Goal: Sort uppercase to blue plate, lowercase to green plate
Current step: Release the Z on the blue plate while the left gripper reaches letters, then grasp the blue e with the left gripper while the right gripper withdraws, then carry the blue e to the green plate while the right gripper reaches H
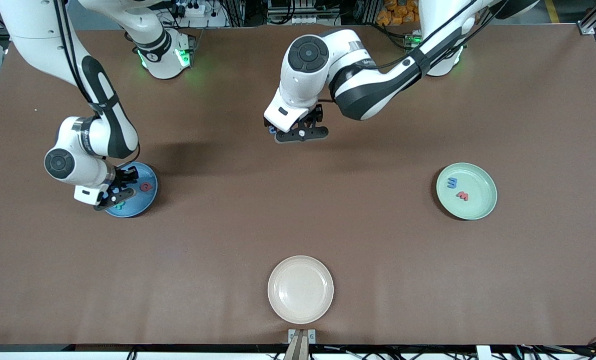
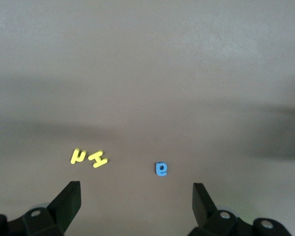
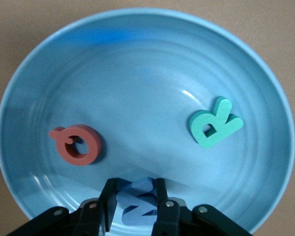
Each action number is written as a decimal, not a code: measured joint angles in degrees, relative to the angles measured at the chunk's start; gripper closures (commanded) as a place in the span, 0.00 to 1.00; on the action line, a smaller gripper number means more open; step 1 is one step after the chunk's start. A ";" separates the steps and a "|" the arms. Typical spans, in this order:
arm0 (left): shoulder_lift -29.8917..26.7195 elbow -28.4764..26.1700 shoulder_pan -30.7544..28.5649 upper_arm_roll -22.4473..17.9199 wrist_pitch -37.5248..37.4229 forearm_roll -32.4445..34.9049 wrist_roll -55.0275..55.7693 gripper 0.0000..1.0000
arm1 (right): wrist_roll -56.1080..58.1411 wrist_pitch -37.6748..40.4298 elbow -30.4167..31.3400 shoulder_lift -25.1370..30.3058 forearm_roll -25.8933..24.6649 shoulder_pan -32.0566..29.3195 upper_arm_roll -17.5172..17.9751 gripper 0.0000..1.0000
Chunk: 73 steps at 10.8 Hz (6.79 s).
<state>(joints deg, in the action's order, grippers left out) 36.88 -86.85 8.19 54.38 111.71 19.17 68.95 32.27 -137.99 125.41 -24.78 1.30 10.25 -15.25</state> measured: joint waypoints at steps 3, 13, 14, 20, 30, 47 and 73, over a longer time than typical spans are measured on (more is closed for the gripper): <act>1.38 -2.37 0.82 -0.14 5.18 2.63 -1.90 0.00 | 0.00 0.45 0.16 0.14 0.81 0.00 0.00 0.25; 2.51 -9.71 8.27 -4.59 11.69 9.77 -1.11 0.00 | -1.46 8.68 -5.50 1.51 4.19 0.47 0.83 0.18; 2.52 -9.63 11.47 -7.33 12.17 9.77 -0.38 0.00 | -3.55 9.13 -6.11 1.58 4.28 0.58 1.77 0.18; 4.79 -8.40 18.81 -13.39 13.60 9.76 11.28 0.06 | -18.99 9.78 -7.65 2.22 4.33 2.15 8.10 0.19; 11.49 -3.75 27.49 -20.30 16.38 9.76 19.26 0.25 | -22.61 11.21 -9.51 2.92 4.33 2.16 9.30 0.19; 14.49 -1.48 31.63 -22.71 18.80 9.76 20.08 1.00 | -40.83 27.63 -17.39 6.57 4.32 3.20 18.12 0.18; -9.02 4.55 -15.85 -23.46 -2.78 -0.42 -50.09 1.00 | -96.66 16.44 -16.70 5.09 4.30 10.19 37.57 0.14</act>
<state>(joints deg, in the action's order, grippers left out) 27.86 -82.30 -7.66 30.92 108.93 18.75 18.86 -64.39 -121.55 108.72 -19.69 5.59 20.44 22.31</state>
